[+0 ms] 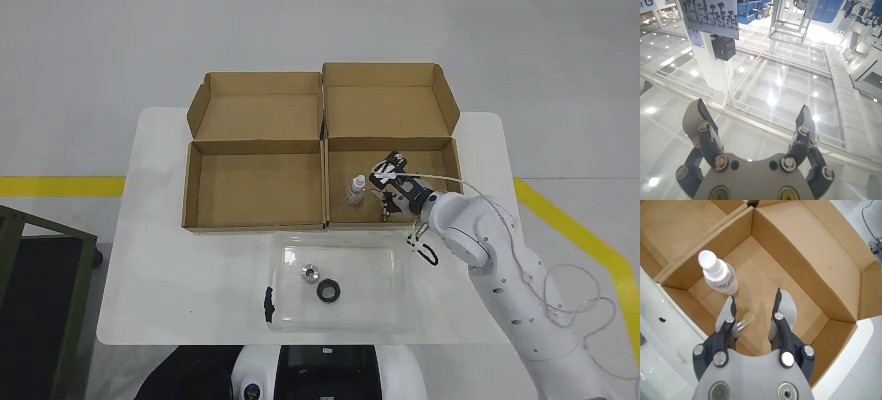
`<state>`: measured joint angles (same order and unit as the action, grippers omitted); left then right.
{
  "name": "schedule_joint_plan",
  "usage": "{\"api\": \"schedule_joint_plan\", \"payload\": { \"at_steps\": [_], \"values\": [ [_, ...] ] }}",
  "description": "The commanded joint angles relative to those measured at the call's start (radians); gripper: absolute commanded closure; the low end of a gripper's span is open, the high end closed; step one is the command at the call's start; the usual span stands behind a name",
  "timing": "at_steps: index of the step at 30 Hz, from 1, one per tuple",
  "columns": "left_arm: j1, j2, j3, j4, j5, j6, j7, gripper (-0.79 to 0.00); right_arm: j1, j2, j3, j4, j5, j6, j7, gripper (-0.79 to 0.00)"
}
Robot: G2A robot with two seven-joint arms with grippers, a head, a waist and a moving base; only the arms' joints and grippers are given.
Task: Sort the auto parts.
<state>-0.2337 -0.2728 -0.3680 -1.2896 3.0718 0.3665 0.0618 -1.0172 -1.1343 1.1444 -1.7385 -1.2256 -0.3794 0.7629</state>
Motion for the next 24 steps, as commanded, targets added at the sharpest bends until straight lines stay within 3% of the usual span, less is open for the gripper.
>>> {"api": "schedule_joint_plan", "payload": {
  "at_steps": [1,8,17,24],
  "values": [
    [0.000,0.000,0.000,0.000,0.000,0.000,0.000,-0.785,-0.030,0.006,0.019,-0.050,-0.003,-0.016,-0.003,-0.416],
    [0.000,0.000,0.000,0.000,0.000,0.000,0.000,-0.785,-0.150,0.024,0.077,-0.222,-0.033,-0.063,-0.031,-0.471],
    [0.000,0.000,0.000,0.000,0.000,0.000,0.000,-0.785,-0.293,0.043,0.101,-0.379,-0.083,-0.172,-0.085,-0.391],
    [0.000,0.000,0.000,0.000,0.000,0.000,0.000,-0.785,-0.364,0.050,0.054,-0.443,-0.151,-0.246,-0.115,-0.434]
  ]
}}
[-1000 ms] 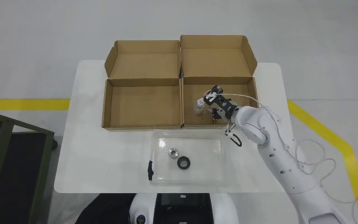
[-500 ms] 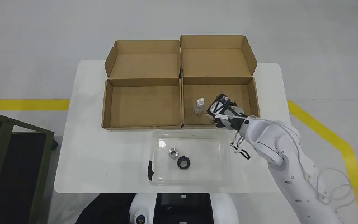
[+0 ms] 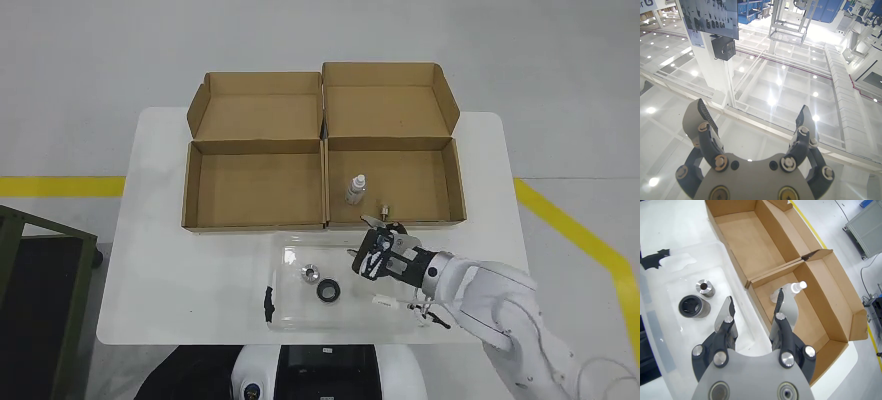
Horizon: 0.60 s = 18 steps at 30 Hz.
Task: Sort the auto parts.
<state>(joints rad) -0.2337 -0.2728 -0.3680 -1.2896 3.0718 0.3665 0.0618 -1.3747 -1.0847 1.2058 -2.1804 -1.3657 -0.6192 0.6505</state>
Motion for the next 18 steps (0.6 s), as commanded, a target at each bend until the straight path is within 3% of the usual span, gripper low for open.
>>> {"api": "schedule_joint_plan", "payload": {
  "at_steps": [1,18],
  "values": [
    [0.000,0.000,0.000,0.000,0.000,0.000,0.000,-0.785,-0.014,0.001,-0.015,-0.001,-0.022,-0.012,-0.007,-0.437],
    [0.000,0.000,0.000,0.000,0.000,0.000,0.000,-0.785,-0.079,0.016,-0.050,0.065,-0.067,-0.112,-0.056,-0.440]
  ]
}}
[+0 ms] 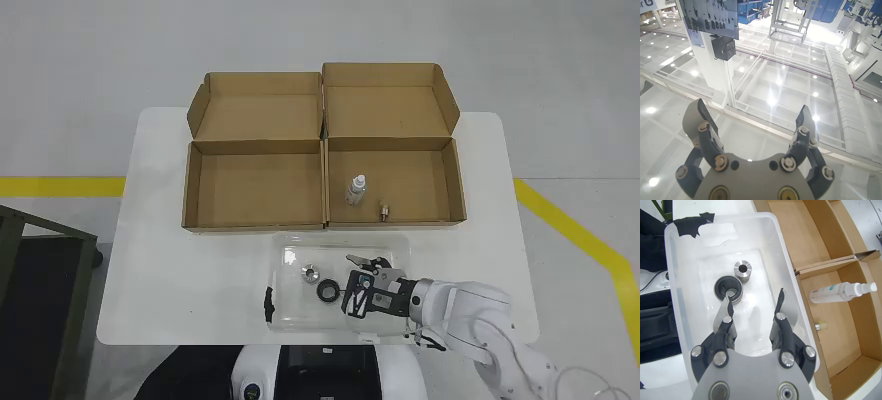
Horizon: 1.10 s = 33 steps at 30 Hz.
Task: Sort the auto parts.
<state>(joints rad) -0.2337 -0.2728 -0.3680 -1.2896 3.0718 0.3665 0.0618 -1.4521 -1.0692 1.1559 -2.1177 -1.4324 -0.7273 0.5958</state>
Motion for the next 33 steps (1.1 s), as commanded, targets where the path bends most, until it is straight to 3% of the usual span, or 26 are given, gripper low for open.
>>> {"api": "schedule_joint_plan", "payload": {
  "at_steps": [1,15,26,33],
  "values": [
    [0.000,0.000,0.000,0.000,0.000,0.000,0.000,-0.785,-0.003,0.002,0.000,0.006,-0.002,-0.009,-0.002,-0.437],
    [0.000,0.000,0.000,0.000,0.000,0.000,0.000,-0.785,0.034,0.002,-0.058,0.097,0.028,-0.055,-0.012,-0.453],
    [0.000,0.000,0.000,0.000,0.000,0.000,0.000,-0.785,0.114,-0.013,-0.149,0.166,0.049,-0.053,0.002,-0.548],
    [0.000,0.000,0.000,0.000,0.000,0.000,0.000,-0.785,0.172,-0.025,-0.205,0.195,0.057,-0.033,0.016,-0.557]
  ]
}}
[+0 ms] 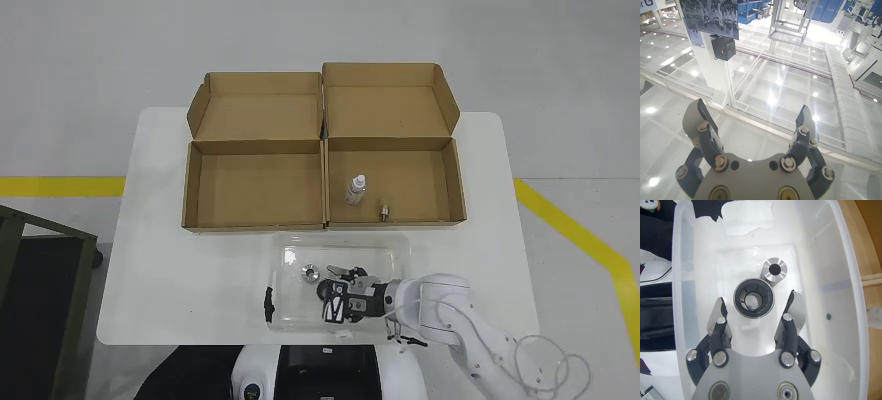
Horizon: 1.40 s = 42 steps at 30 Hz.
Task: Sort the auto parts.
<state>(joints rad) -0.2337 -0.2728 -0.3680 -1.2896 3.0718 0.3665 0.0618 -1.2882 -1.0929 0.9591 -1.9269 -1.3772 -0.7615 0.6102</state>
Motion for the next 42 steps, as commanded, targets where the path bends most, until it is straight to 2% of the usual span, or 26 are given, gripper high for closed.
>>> {"api": "schedule_joint_plan", "payload": {
  "at_steps": [1,7,11,12,16,22,24,42],
  "values": [
    [0.000,0.000,0.000,0.000,0.000,0.000,0.000,-0.785,0.016,-0.004,-0.017,0.009,0.002,0.003,0.006,-0.557],
    [0.000,0.000,0.000,0.000,0.000,0.000,0.000,-0.785,0.047,-0.011,-0.046,0.033,0.016,0.013,0.016,-0.542],
    [0.000,0.000,0.000,0.000,0.000,0.000,0.000,-0.785,0.055,-0.013,-0.054,0.040,0.021,0.015,0.019,-0.474],
    [0.000,0.000,0.000,0.000,0.000,0.000,0.000,-0.785,0.057,-0.013,-0.055,0.042,0.022,0.015,0.018,-0.388],
    [0.000,0.000,0.000,0.000,0.000,0.000,0.000,-0.785,0.063,-0.014,-0.062,0.048,0.024,0.022,0.017,-0.326],
    [0.000,0.000,0.000,0.000,0.000,0.000,0.000,-0.785,0.062,-0.012,-0.058,0.039,0.025,0.020,0.014,-0.114],
    [0.000,0.000,0.000,0.000,0.000,0.000,0.000,-0.785,0.058,-0.010,-0.051,0.032,0.024,0.019,0.011,-0.006],
    [0.000,0.000,0.000,0.000,0.000,0.000,0.000,-0.785,-0.029,0.025,0.085,-0.104,0.014,0.008,-0.065,0.000]
  ]
}}
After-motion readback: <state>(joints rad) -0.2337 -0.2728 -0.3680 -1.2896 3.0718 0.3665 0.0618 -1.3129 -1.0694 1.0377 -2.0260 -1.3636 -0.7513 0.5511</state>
